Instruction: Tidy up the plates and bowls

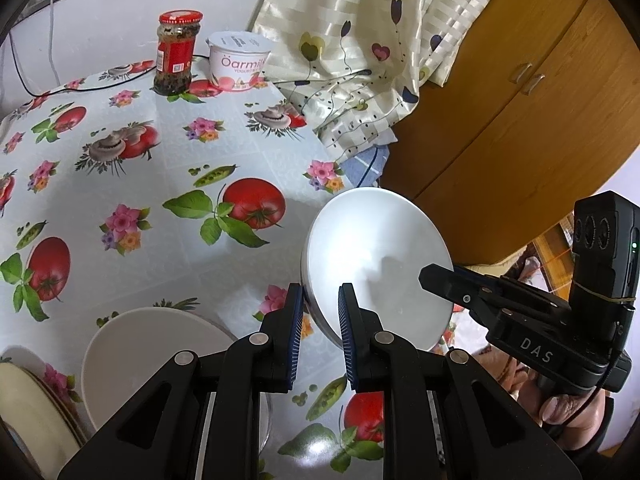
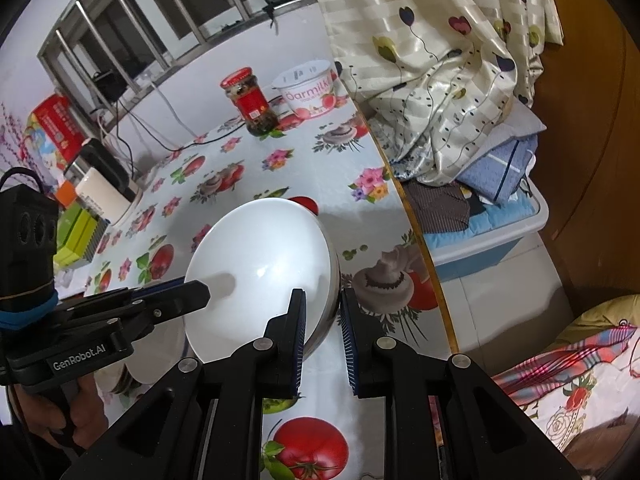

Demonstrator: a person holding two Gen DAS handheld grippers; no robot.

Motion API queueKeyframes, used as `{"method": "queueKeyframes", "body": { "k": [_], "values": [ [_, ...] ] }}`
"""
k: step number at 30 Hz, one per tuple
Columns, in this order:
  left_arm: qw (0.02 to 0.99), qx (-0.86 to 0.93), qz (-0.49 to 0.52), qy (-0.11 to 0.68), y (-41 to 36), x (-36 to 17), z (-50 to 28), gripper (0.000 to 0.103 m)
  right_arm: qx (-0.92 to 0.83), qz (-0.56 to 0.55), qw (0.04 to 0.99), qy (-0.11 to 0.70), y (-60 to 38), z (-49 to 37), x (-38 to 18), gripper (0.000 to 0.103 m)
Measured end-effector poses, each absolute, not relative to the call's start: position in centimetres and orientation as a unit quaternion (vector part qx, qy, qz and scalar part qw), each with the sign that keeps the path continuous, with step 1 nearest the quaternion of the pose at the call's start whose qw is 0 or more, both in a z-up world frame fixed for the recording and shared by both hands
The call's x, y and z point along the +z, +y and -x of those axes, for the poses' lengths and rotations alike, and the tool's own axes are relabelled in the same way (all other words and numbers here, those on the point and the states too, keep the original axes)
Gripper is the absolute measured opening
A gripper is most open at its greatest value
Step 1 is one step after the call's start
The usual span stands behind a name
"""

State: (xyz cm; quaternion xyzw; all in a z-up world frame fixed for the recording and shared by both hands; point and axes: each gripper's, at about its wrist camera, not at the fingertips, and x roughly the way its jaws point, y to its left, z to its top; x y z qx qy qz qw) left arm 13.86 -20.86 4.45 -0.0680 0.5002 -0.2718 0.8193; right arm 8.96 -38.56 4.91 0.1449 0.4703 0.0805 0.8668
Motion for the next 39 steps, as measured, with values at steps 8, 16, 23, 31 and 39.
{"method": "queueKeyframes", "body": {
  "k": [8,16,23,31,39],
  "values": [
    [0.829,-0.268,0.074,0.486,-19.9,5.6,-13.4,0.019,0.087,-0.138,0.872,0.462,-37.5,-8.9,6.2,0.017],
    [0.838,-0.261,0.083,0.472,-18.3,6.6,-12.8,0.019,0.095,-0.128,0.877,0.454,-36.2,-8.9,7.5,0.017],
    [0.846,-0.249,0.093,0.461,-16.4,7.4,-12.1,0.019,0.107,-0.119,0.878,0.450,-34.5,-9.0,8.2,0.017],
    [0.855,-0.234,0.107,0.451,-14.0,8.1,-11.4,0.019,0.124,-0.106,0.880,0.446,-32.2,-9.0,9.1,0.017],
    [0.860,-0.216,0.116,0.448,-11.8,8.1,-10.7,0.019,0.143,-0.098,0.876,0.450,-29.9,-9.0,9.2,0.017]
  ]
}}
